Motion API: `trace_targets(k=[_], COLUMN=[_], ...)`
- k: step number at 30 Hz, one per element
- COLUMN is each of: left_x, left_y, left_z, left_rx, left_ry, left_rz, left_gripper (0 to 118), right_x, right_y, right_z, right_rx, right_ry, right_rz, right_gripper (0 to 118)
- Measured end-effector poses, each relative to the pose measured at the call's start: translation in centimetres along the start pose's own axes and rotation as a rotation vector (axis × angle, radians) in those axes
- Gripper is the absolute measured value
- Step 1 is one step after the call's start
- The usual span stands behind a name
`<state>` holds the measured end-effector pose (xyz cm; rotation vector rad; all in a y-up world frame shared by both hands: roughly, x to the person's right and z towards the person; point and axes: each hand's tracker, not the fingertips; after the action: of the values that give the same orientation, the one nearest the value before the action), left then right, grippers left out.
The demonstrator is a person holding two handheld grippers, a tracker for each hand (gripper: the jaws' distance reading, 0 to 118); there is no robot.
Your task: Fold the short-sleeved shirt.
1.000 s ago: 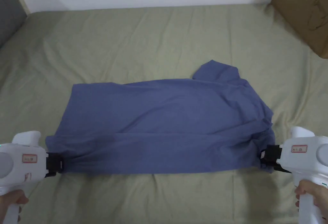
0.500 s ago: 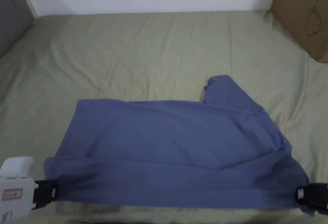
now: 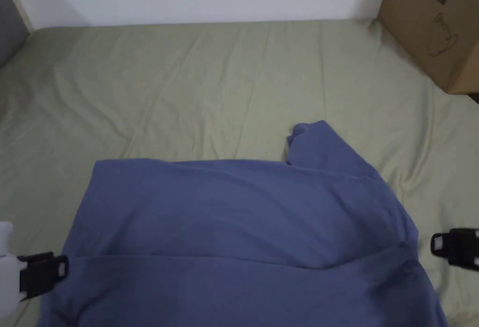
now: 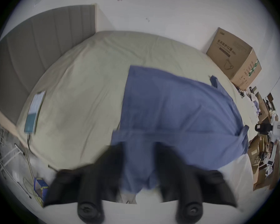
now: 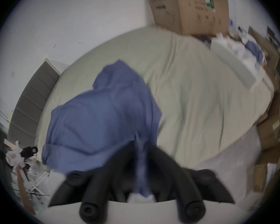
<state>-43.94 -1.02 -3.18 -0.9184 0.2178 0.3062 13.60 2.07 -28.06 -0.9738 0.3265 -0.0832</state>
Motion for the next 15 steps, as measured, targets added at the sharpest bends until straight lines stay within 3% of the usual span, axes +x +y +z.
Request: trace_targets(k=[1, 2, 4, 8, 9, 10, 11, 12, 13, 15], left_x=[0.1, 0.8, 1.1, 2.0, 2.4, 2.7, 2.9, 3.0, 3.0, 2.8], left_y=[1.0, 2.2, 4.2, 7.2, 7.8, 8.2, 8.7, 9.1, 9.4, 9.9], left_z=[-1.0, -1.6, -3.4, -6.4, -7.0, -7.4, -7.8, -8.1, -8.4, -9.0], left_rx=[0.009, 0.019, -0.008, -0.025, -0.035, -0.034, -0.037, -0.043, -0.047, -0.054], left_ry=[0.002, 0.021, 0.022, -0.019, -0.014, -0.014, -0.019, -0.027, -0.033, -0.037], left_rz=[-0.005, -0.023, -0.031, -0.013, -0.024, -0.042, -0.049, -0.047, -0.043, -0.040], left_gripper=[7, 3, 0, 0, 0, 0, 0, 0, 0, 0], right_x=[-0.2, -0.4, -1.1, -2.6, -2.8, -2.9, -3.1, -3.2, -3.1, -3.1], right_y=[1.2, 2.8, 5.7, 10.9, 11.9, 12.8, 13.5, 14.0, 14.2, 14.6], right_z=[-0.6, -1.2, -3.1, -8.8, -10.7, -12.5, -14.5, -16.7, -18.1, -20.8], right_rx=[0.010, 0.007, 0.016, 0.006, -0.022, -0.040, -0.076, -0.123, -0.136, -0.156], right_ry=[0.000, 0.020, 0.073, 0.076, 0.086, 0.087, 0.074, 0.054, 0.017, -0.032], right_rz=[-0.003, -0.006, -0.009, 0.049, 0.066, 0.069, 0.078, 0.095, 0.091, 0.096], right_gripper=[2, 0, 0, 0, 9, 39, 92, 108, 108, 92])
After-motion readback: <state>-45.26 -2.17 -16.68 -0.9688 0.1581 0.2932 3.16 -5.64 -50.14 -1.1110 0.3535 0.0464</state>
